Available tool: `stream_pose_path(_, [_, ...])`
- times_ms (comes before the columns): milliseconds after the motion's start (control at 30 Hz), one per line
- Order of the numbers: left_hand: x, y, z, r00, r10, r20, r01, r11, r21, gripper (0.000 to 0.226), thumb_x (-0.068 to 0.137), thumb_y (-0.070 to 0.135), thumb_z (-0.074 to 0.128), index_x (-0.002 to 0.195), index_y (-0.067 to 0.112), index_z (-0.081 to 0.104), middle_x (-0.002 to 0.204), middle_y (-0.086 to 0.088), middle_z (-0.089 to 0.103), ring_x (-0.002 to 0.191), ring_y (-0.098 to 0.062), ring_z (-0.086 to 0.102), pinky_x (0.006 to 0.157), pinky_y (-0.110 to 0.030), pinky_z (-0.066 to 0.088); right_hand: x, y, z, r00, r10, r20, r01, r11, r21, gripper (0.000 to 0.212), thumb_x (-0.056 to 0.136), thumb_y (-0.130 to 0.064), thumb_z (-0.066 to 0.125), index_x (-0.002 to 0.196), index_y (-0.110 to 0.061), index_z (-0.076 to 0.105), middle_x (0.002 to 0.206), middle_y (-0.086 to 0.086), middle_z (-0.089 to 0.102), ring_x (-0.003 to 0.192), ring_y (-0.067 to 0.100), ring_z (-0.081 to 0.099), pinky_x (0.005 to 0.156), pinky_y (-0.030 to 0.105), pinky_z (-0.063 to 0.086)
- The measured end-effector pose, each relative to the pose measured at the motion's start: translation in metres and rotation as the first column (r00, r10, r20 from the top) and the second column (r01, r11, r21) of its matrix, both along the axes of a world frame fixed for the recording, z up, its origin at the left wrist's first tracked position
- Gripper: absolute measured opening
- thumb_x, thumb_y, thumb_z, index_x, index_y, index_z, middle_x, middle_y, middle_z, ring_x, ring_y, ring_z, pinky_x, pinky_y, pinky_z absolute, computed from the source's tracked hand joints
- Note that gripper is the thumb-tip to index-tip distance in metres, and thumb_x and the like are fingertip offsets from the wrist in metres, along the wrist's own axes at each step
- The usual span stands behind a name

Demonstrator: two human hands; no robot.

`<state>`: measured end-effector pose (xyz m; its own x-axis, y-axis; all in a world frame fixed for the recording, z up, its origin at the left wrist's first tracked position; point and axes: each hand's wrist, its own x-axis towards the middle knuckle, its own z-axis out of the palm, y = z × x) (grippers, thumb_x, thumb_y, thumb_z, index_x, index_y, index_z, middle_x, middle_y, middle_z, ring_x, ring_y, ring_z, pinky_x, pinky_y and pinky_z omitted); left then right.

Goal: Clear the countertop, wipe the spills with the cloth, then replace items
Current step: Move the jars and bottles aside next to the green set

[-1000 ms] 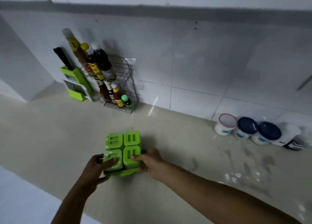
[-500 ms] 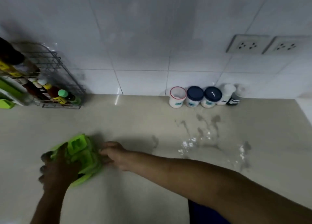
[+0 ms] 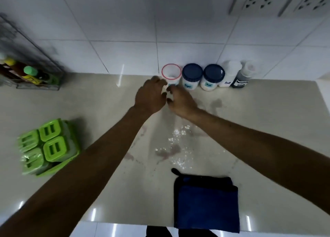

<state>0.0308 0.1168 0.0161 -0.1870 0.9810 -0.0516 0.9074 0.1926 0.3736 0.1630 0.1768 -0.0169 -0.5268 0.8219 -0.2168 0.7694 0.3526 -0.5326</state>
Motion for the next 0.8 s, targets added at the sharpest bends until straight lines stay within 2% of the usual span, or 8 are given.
stream_pose_path(100, [0.013, 0.052, 0.001, 0.999, -0.034, -0.033, 0.034, 0.999, 0.006, 0.057, 0.098, 0.028, 0.067, 0.154, 0.024, 0.055, 0.160, -0.012, 0.043, 0.143, -0.037, 0.047, 0.103, -0.054, 0.056, 0.018, 0.050, 0.011, 0.993, -0.004, 0.120, -0.028, 0.963, 0.270, 0.048, 0.095, -0.025, 0.066, 0.139, -0.009, 0.058, 0.140, 0.018, 0.056, 0.128, 0.042, 0.056, 0.101, 0.048, 0.052])
stream_pose_path(167, [0.016, 0.077, -0.004, 0.998, -0.029, -0.050, 0.026, 0.998, -0.061, 0.063, 0.096, 0.036, 0.071, 0.155, 0.031, 0.051, 0.167, -0.013, 0.031, 0.148, -0.041, 0.041, 0.107, -0.057, 0.052, 0.026, 0.077, 0.017, 0.978, -0.026, 0.206, -0.058, 0.917, 0.394, 0.055, 0.091, -0.032, 0.068, 0.139, -0.009, 0.056, 0.139, 0.020, 0.054, 0.126, 0.044, 0.053, 0.097, 0.050, 0.049])
stream_pose_path(267, [0.017, 0.101, -0.011, 1.000, -0.024, -0.002, 0.023, 0.977, -0.210, 0.066, 0.096, 0.035, 0.072, 0.155, 0.038, 0.044, 0.170, -0.020, 0.015, 0.137, -0.052, 0.047, 0.111, -0.059, 0.051, 0.034, 0.105, 0.025, 0.947, -0.055, 0.316, -0.061, 0.937, 0.345, 0.066, 0.091, -0.046, 0.071, 0.145, -0.015, 0.050, 0.143, 0.024, 0.048, 0.122, 0.048, 0.054, 0.103, 0.053, 0.045])
stream_pose_path(400, [0.028, 0.105, -0.011, 0.999, 0.038, 0.036, -0.029, 0.970, -0.243, 0.069, 0.097, 0.021, 0.072, 0.156, 0.037, 0.041, 0.175, -0.022, -0.004, 0.139, -0.057, 0.041, 0.110, -0.053, 0.051, 0.045, 0.115, 0.028, 0.917, 0.057, 0.396, -0.156, 0.962, 0.225, 0.068, 0.087, -0.053, 0.076, 0.143, -0.023, 0.051, 0.133, 0.021, 0.053, 0.114, 0.045, 0.061, 0.106, 0.053, 0.041])
stream_pose_path(500, [0.037, 0.089, -0.008, 0.994, 0.088, 0.070, -0.073, 0.979, -0.189, 0.064, 0.097, 0.017, 0.072, 0.153, 0.034, 0.046, 0.166, -0.021, 0.014, 0.133, -0.052, 0.044, 0.107, -0.055, 0.053, 0.048, 0.115, 0.029, 0.920, 0.108, 0.378, -0.203, 0.954, 0.222, 0.060, 0.083, -0.049, 0.082, 0.130, -0.028, 0.052, 0.119, 0.015, 0.063, 0.107, 0.040, 0.064, 0.099, 0.051, 0.039])
stream_pose_path(567, [0.035, 0.074, -0.006, 0.989, 0.104, 0.107, -0.086, 0.983, -0.164, 0.062, 0.097, 0.019, 0.072, 0.152, 0.034, 0.049, 0.155, -0.019, 0.026, 0.128, -0.049, 0.047, 0.104, -0.058, 0.054, 0.043, 0.111, 0.030, 0.927, 0.113, 0.358, -0.209, 0.948, 0.242, 0.060, 0.078, -0.045, 0.086, 0.126, -0.029, 0.052, 0.116, 0.015, 0.062, 0.105, 0.041, 0.064, 0.095, 0.050, 0.039])
stream_pose_path(667, [0.014, 0.039, -0.001, 0.978, 0.184, 0.099, -0.178, 0.982, -0.068, 0.063, 0.094, 0.026, 0.075, 0.151, 0.037, 0.051, 0.151, -0.014, 0.031, 0.124, -0.043, 0.048, 0.098, -0.057, 0.055, 0.025, 0.090, 0.031, 0.964, 0.165, 0.210, -0.228, 0.918, 0.324, 0.063, 0.077, -0.041, 0.086, 0.126, -0.027, 0.050, 0.118, 0.016, 0.054, 0.104, 0.042, 0.060, 0.090, 0.049, 0.043])
stream_pose_path(800, [-0.041, -0.030, 0.008, 0.960, 0.274, 0.056, -0.275, 0.962, 0.011, 0.082, 0.085, 0.042, 0.085, 0.157, 0.039, 0.046, 0.149, -0.009, 0.037, 0.123, -0.036, 0.054, 0.098, -0.057, 0.054, -0.022, 0.044, 0.045, 0.954, 0.297, 0.031, -0.297, 0.930, 0.216, 0.079, 0.071, -0.037, 0.093, 0.134, -0.021, 0.049, 0.128, 0.016, 0.051, 0.110, 0.041, 0.060, 0.085, 0.041, 0.054])
